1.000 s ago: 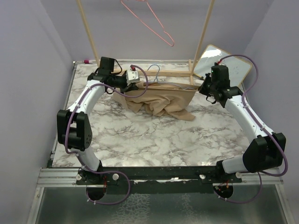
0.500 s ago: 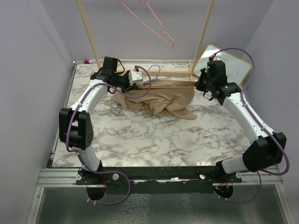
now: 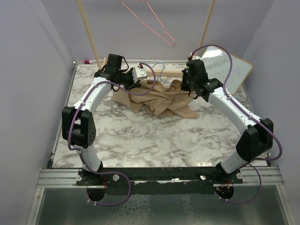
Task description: Place the t-shirt on the hanger
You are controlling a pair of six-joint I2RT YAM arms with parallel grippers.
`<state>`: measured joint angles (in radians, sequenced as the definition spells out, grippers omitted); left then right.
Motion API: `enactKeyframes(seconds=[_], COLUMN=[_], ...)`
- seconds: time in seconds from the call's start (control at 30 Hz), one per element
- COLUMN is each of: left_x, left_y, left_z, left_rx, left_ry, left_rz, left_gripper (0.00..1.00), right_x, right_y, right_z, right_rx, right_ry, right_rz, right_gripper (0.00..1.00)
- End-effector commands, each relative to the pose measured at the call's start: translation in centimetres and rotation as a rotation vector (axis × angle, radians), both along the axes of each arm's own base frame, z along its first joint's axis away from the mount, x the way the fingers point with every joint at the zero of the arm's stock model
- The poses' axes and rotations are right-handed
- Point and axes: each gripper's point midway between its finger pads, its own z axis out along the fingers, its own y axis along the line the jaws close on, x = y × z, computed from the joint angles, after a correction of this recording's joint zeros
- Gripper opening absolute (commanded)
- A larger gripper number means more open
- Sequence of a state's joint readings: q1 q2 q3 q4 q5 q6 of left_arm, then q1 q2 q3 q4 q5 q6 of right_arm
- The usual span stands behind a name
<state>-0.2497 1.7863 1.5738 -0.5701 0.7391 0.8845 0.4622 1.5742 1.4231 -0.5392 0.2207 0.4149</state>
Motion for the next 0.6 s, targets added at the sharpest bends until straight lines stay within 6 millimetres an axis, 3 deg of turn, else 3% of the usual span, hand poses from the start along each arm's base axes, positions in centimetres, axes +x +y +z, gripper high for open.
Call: enactKeyframes(seconds=[0.0,0.37,0.5,0.57], left_x=[-0.7,0.0,0.1,0.1], left_y=[-0.8,-1.6,-1.9,-2.1], left_z=[0.2,0.3,0.8,1.1], left_rx=[-0.016,-0.039,-0.077,-0.097], left_ry=[0.018,0.001,-0.004,-0.004], left_rz=[-0.012,0.001,-0.001,-0.006], left_gripper=[0.00,0.00,0.00,0.00], right_x=[1.0,0.6,-0.1,-0.4], right_y=[2.2,6.8,6.5,5.9], right_z=[1.7,1.5,1.7,2.3], right_rx=[0.021,0.054,0.061,0.050], right_ry=[-0.058,-0.042,-0.043,-0.065], right_rz=[0.037,0.152,0.154,0.150], right_gripper=[0.01,0.01,0.27,0.36])
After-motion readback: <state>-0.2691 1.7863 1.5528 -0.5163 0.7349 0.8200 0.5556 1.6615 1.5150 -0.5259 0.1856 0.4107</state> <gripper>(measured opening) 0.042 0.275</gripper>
